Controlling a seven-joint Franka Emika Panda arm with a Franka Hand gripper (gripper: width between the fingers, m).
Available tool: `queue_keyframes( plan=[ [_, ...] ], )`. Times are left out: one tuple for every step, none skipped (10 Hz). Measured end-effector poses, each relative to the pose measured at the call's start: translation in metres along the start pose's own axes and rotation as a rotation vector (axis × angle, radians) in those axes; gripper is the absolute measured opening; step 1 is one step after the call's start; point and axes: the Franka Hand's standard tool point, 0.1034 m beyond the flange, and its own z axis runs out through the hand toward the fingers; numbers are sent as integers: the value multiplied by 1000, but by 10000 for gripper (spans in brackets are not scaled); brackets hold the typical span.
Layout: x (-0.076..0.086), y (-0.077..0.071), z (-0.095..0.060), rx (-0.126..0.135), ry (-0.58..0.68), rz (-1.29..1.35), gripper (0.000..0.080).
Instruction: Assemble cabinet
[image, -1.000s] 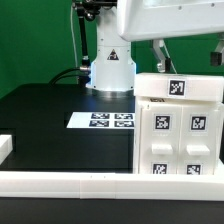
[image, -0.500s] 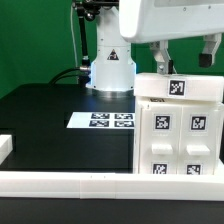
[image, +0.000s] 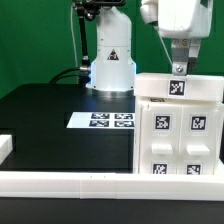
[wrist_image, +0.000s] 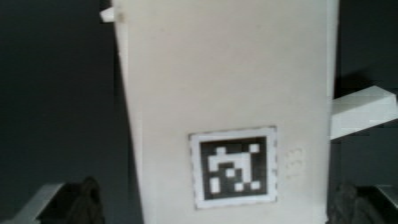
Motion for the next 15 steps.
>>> queue_keyframes(
  plan=[
    [0, -2, 1, 2, -1, 15, 649],
    [-1, -3, 4, 7, -4, 27, 649],
    [-3, -4, 6, 10, -6, 31, 649],
    [-5, -4, 9, 14, -9, 34, 649],
    [-6, -3, 10, 14, -10, 51, 649],
    [-6, -3, 10, 14, -10, 69, 649],
    [-6, -3, 10, 14, -10, 81, 559],
    [-6, -3, 10, 14, -11, 129, 549],
    [-6, -3, 10, 14, -11, 204, 549],
    [-6, -3, 10, 14, -11, 267, 549],
    [-6, -3, 10, 13, -12, 343, 549],
    [-7, -3, 10, 14, -10, 437, 549],
    [-8, -2, 10, 17, -2, 596, 549],
    [-9, -2, 11, 15, 1, 748, 550],
    [-8, -3, 11, 23, 5, 910, 550]
  ],
)
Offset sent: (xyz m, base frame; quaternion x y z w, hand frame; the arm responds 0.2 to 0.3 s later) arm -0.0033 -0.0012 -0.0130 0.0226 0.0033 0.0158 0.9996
